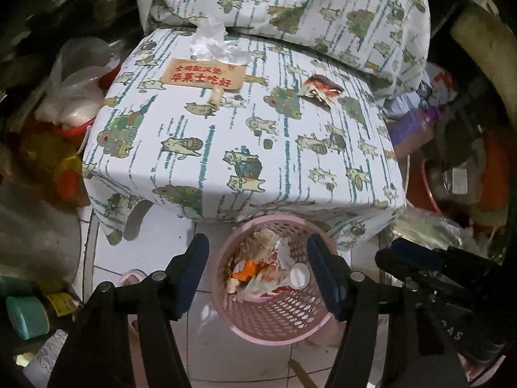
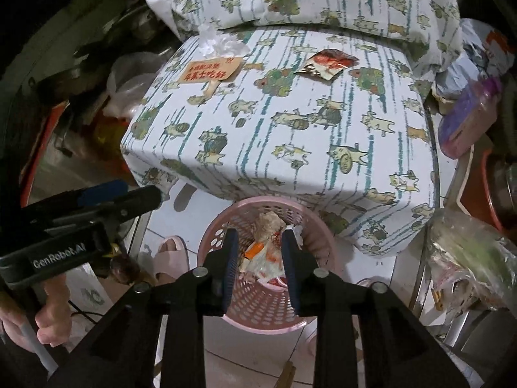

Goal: Collect trash
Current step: 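Open both tools to drop the scrap and wrapper into the basket, then move both open tools back over the stool toward the remaining trash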

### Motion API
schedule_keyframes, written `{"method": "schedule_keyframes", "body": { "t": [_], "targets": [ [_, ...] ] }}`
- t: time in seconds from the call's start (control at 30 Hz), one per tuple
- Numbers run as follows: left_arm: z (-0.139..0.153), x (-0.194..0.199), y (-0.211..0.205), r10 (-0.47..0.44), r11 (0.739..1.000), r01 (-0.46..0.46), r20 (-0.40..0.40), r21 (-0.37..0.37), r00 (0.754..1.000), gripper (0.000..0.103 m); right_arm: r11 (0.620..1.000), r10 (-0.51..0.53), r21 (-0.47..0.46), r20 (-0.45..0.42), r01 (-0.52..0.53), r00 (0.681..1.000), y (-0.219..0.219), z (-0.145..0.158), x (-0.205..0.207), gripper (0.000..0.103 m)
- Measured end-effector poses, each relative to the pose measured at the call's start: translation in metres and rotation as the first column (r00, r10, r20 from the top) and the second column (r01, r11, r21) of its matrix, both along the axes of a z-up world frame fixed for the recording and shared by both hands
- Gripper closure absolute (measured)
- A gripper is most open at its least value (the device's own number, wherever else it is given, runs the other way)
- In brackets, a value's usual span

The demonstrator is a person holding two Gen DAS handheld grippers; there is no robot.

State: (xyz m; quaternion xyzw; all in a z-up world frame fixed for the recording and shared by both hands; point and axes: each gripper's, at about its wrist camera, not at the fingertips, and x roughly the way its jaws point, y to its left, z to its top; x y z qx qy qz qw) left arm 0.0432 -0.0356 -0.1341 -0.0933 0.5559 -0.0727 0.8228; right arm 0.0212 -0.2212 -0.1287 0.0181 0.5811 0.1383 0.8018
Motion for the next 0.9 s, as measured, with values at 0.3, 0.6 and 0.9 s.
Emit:
{"method": "schedule_keyframes", "body": {
  "t": [0.3, 0.6, 0.9],
  "targets": [
    [0.027, 0.001, 0.007, 0.033, 0.997, -0.041, 0.115, 0.067, 0.993, 0.038, 0.999, -0.032, -0.02, 0.099, 0.034, 0.995, -0.005, 0.018, 0.001, 0.076],
    [0.038, 0.003, 0.024, 0.104, 0.994, -0.106, 0.122, 0.01, 0.987, 0.038, 0.996, -0.088, -0.005, 0.178, 0.091, 0.98, -0.007, 0.039, 0.008, 0.073],
    [0.058, -0.001, 0.03, 0.114, 0.992, -0.123, 0.207, 0.034, 0.972, 0.032, 0.991, -0.128, -0.005, 0.203, 0.131, 0.971, -0.004, 0.046, 0.014, 0.061]
  ]
}}
